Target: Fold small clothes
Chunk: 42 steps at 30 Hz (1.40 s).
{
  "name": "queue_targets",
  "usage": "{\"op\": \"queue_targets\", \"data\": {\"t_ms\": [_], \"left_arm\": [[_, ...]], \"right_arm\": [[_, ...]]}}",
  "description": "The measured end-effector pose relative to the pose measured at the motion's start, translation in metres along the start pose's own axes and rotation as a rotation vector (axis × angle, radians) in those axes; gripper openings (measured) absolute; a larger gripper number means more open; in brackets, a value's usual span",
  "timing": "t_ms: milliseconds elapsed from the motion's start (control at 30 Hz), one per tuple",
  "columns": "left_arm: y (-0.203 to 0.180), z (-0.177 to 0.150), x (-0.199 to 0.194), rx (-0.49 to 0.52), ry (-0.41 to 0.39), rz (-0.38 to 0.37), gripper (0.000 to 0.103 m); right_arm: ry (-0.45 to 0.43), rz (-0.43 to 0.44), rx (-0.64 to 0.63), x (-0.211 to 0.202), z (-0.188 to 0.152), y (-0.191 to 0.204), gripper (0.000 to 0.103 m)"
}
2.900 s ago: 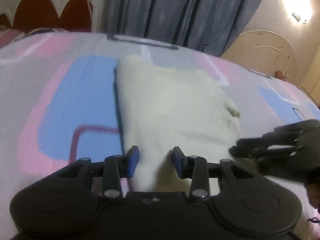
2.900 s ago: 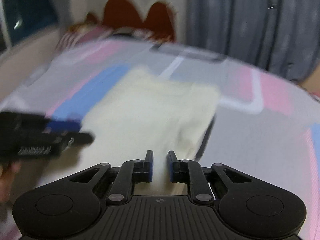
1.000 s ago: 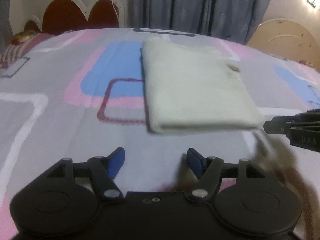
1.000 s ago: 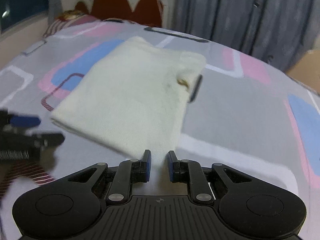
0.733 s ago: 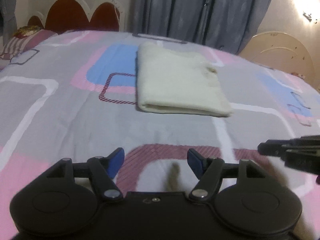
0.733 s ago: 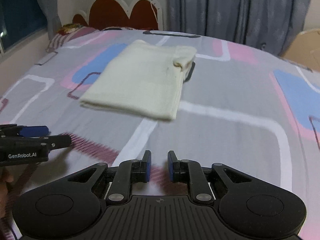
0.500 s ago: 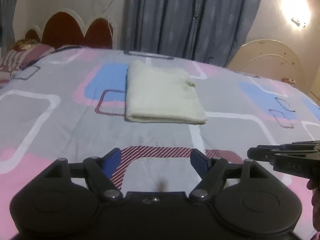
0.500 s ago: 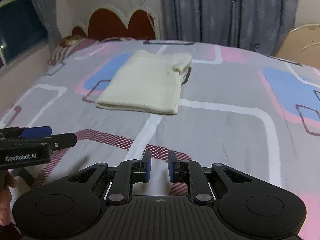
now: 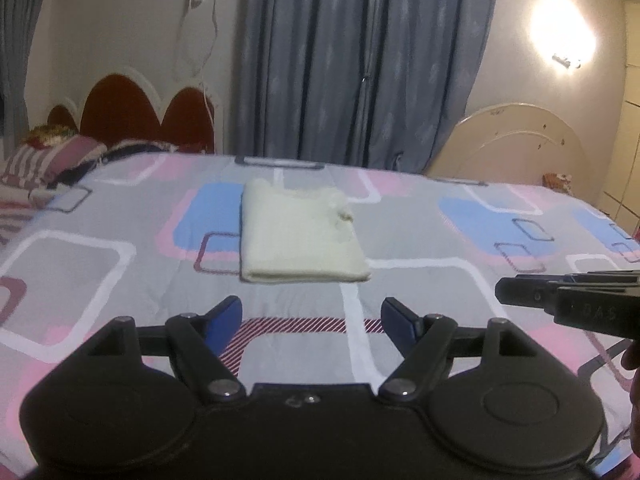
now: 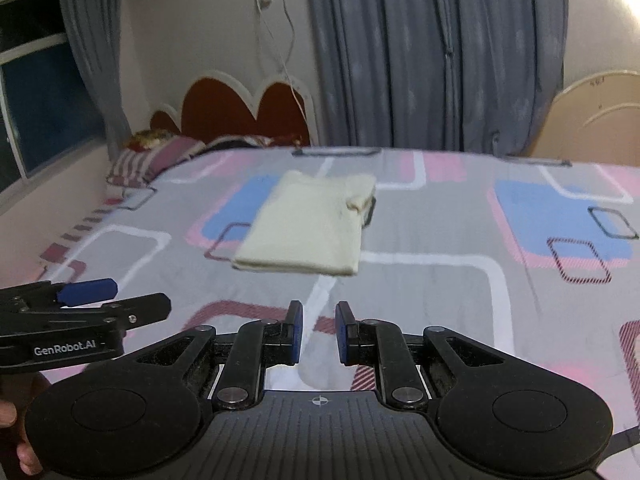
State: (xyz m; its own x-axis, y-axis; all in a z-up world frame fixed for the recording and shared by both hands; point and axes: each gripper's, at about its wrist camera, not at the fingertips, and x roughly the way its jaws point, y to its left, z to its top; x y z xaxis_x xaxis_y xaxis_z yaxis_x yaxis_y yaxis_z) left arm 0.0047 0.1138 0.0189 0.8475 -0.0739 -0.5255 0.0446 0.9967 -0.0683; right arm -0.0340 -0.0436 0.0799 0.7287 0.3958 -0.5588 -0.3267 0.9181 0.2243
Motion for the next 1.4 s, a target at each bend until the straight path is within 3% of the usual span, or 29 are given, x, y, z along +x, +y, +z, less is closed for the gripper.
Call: {"op": "queue_targets", "data": {"t_ms": [233,300,433,467,500,533,567,700,833,1400], "left_arm": [[-0.018,0.004,-0.042,0.034,-0.069,-0.018,0.079],[-0.024,0.003,-0.053,0.043,-0.082,-0.017,0.083],[-0.034,-0.002,-0.073,0.048,-0.126,0.014,0.103],[-0.035,-0.004,-0.078,0.044,-0.145,0.036,0.103],[-0.036,-0.005,-0.082,0.035,-0.157,0.055,0.103],[-0.035,-0.006,-0.086,0.009,-0.163,0.068,0.103],[-0.033,-0.006,-0.089,-0.009,-0.154,0.064,0.103],[-0.032,-0.008,-0.096,-0.004,-0.131,0.054,0.103],[-0.032,-0.010,-0.106,0.032,-0.154,0.037,0.103],[-0.018,-0.005,-0.115,0.010,-0.188,0.052,0.103]], "right_arm": [[-0.059,0.004,-0.008,-0.044,-0.002,0.009,0.016],[-0.072,0.003,-0.010,-0.057,-0.005,0.011,0.016],[-0.104,-0.007,-0.009,-0.081,-0.009,0.015,0.016],[-0.112,-0.016,-0.007,-0.086,-0.010,0.014,0.021],[-0.118,-0.041,-0.003,-0.090,-0.011,0.015,0.059],[-0.130,-0.085,0.004,-0.093,-0.012,0.017,0.090],[-0.162,-0.151,0.013,-0.097,-0.015,0.018,0.103],[-0.166,-0.095,0.050,-0.111,-0.021,0.015,0.103],[-0.177,-0.099,0.035,-0.119,-0.023,0.024,0.103],[-0.188,-0.104,0.012,-0.127,-0.021,0.019,0.103]]}}
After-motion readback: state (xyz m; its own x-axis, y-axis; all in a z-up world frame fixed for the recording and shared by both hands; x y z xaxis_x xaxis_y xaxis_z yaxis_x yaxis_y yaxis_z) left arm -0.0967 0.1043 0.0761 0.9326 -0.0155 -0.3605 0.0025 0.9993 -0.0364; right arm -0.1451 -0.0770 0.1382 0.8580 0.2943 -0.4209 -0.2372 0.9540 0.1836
